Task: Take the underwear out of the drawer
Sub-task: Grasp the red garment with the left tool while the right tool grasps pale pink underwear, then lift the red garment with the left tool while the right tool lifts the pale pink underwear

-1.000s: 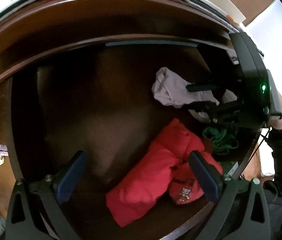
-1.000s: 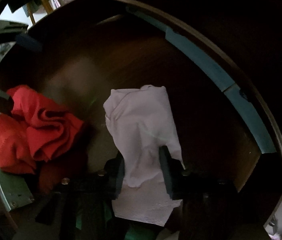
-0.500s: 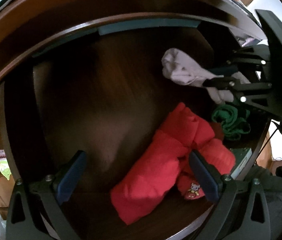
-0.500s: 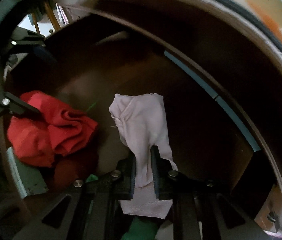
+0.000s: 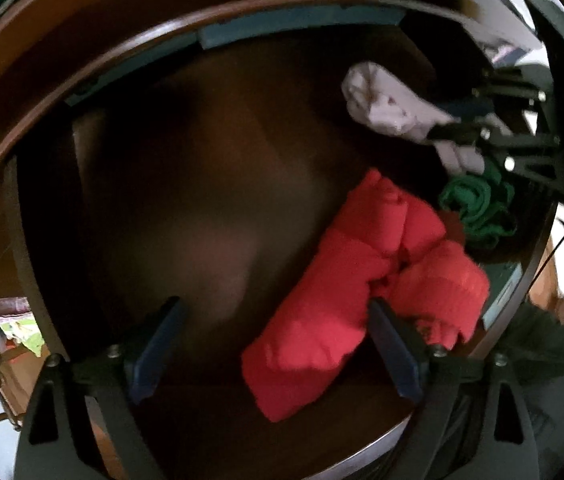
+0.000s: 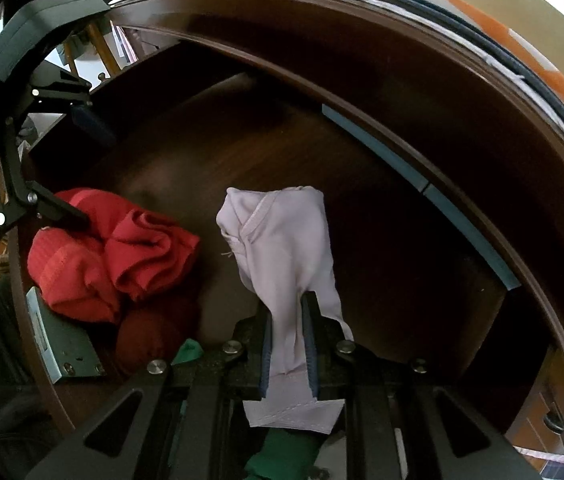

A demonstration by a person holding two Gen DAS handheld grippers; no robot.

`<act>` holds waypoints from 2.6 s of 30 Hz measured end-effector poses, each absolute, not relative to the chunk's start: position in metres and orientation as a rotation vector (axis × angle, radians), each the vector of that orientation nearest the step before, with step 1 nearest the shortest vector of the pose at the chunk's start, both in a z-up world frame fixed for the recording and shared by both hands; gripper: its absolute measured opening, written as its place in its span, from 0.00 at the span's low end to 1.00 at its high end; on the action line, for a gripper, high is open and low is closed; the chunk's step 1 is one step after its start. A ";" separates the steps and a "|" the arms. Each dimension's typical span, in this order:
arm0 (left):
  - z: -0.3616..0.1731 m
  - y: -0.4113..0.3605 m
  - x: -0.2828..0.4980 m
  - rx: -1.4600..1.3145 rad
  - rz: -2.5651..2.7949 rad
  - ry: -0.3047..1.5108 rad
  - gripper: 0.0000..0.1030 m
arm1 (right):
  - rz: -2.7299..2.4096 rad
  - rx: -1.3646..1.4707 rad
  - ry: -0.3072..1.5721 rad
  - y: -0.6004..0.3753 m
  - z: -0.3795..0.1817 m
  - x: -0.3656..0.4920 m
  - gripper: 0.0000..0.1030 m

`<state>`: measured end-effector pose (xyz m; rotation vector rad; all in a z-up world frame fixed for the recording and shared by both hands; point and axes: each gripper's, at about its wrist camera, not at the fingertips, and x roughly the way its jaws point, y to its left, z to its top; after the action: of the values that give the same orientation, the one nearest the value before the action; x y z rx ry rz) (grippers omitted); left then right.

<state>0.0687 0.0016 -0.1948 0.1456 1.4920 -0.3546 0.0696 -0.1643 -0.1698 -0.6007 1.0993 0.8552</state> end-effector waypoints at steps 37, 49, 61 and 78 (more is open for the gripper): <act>-0.166 0.051 0.031 -0.171 -0.440 1.271 0.36 | 0.842 -0.523 1.066 -0.176 -0.165 0.068 0.15; -0.124 0.051 0.029 -0.103 -0.303 1.098 0.36 | 0.830 -0.440 0.986 -0.194 -0.151 0.056 0.15; -0.109 0.038 0.018 -0.064 -0.247 0.998 0.36 | 0.842 -0.422 0.888 -0.202 -0.136 0.046 0.15; -0.082 0.033 0.003 0.037 -0.159 0.878 0.34 | 0.865 -0.385 0.745 -0.196 -0.099 0.020 0.15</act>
<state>0.0030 0.0326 -0.0818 0.0370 0.8778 -0.1590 0.0199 -0.1956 -0.0988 -0.3847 0.7446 0.8645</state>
